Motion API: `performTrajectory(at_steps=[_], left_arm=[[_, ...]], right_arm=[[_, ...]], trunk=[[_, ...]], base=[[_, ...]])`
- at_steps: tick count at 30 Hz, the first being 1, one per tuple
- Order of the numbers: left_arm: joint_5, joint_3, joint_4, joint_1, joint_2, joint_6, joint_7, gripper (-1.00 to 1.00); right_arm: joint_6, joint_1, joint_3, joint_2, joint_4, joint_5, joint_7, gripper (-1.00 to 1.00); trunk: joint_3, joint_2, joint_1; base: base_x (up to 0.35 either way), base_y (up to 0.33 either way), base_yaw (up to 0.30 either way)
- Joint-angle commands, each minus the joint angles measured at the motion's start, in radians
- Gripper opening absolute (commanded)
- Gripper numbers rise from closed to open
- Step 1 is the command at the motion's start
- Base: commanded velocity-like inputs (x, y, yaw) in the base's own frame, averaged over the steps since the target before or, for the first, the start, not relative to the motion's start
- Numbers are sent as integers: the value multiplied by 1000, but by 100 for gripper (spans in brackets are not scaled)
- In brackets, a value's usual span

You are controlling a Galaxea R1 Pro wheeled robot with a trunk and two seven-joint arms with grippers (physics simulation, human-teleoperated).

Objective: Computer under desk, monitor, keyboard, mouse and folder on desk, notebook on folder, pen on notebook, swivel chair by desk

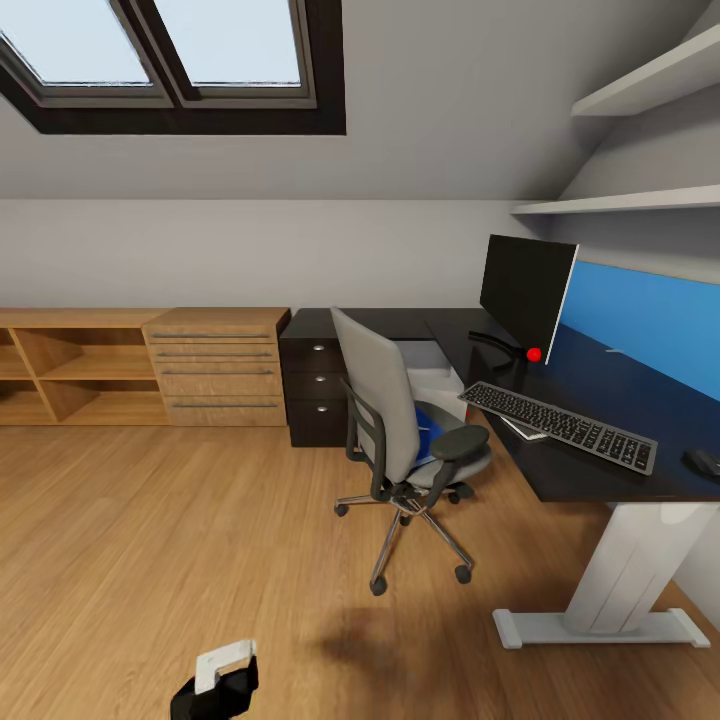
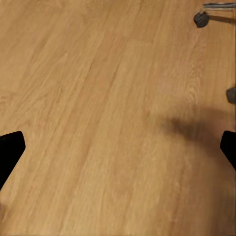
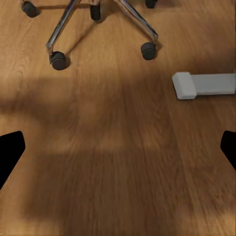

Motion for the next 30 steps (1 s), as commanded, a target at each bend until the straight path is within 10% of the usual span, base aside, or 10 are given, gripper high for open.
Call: performTrajectory(at_steps=[1,10,16,30], left_arm=[[7,-2,-23,0,1,15,6,100],[7,-9,-237,0,-4,206,5,100],[6,-19,-363,-1,-39,318,8,100],[6,-17,-441,-3,-69,421,8,100]], right_arm=[[0,-5,3,1,-10,1,-8,100],[49,-182,-1,1,-56,-81,-42,100],[216,-378,-3,-26,-7,-175,-56,100],[411,-693,-7,-62,154,-230,-59,100]], trunk=[[-1,0,0],[-1,0,0],[-1,0,0],[-1,0,0]], base=[[0,0,0],[0,0,0],[0,0,0],[0,0,0]])
